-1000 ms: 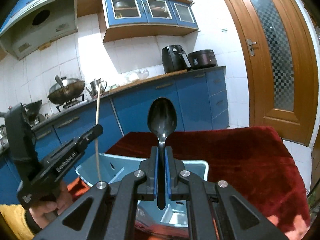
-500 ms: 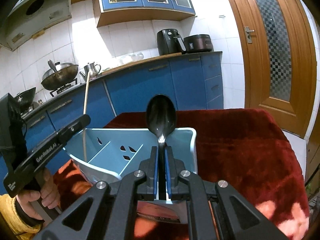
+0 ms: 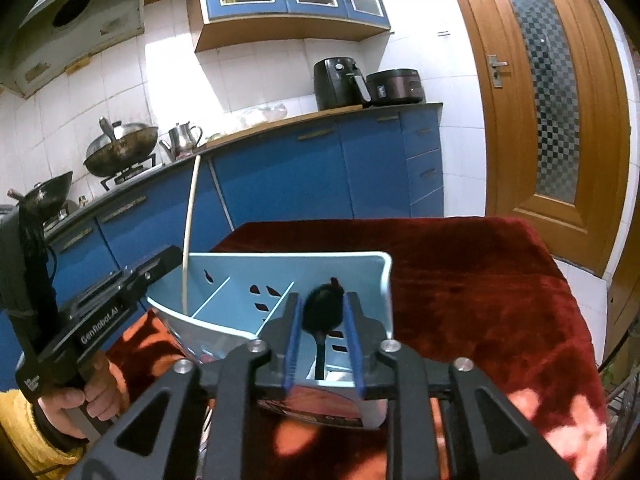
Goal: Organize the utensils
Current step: 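Lower the spoon into the box and open the right tool while the left tool inserts the chopstick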
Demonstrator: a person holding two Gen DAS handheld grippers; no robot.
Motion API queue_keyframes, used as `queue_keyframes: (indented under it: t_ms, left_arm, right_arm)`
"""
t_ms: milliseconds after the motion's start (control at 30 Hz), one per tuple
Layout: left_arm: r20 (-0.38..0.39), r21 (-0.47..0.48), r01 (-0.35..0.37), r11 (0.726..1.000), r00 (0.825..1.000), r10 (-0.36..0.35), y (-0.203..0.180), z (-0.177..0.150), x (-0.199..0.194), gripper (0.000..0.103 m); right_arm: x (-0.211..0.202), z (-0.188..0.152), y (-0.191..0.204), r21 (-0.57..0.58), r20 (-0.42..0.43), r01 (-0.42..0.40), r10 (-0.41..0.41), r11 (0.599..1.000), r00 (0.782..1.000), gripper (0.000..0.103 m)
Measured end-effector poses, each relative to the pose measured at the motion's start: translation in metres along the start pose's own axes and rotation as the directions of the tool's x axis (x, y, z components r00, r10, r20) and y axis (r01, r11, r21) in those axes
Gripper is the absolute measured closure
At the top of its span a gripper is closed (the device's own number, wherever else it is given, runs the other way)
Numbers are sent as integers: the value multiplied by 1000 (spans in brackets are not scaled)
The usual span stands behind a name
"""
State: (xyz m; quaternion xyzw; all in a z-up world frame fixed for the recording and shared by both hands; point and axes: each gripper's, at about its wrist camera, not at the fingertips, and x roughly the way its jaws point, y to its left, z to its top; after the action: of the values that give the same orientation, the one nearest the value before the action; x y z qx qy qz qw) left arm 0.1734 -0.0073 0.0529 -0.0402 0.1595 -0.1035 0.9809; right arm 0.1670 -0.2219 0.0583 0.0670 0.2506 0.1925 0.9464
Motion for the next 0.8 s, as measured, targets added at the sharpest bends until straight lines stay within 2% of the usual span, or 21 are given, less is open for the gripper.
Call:
queue_keyframes:
  t_ms: [167,333,400,567,800]
  left_arm:
    - [-11,4,-6,1000,1000,6,1,13,0,90]
    - [-56,7,-13,1000,998,13,5,38,13,87]
    - [-88,7,-9,1000,996,10,5,45,20,83]
    - [-166,-14,13,1000,986,-15,6,56,39,82]
    - [-211,-58,2,998,977,-15,9,57,56,82]
  right_arm:
    - [-17,3,2,2,25,8,-8,1000,1000,72]
    - [-28,2,3,12,23,28,-29,1000,999,72]
    - [-31,1,2,23,18,28,-28,999,999,71]
    - [-39,-7,-3,46,28,13,-14,999,1000,68]
    - [-43,-12,-11,69,39,-3,0,998,999,68]
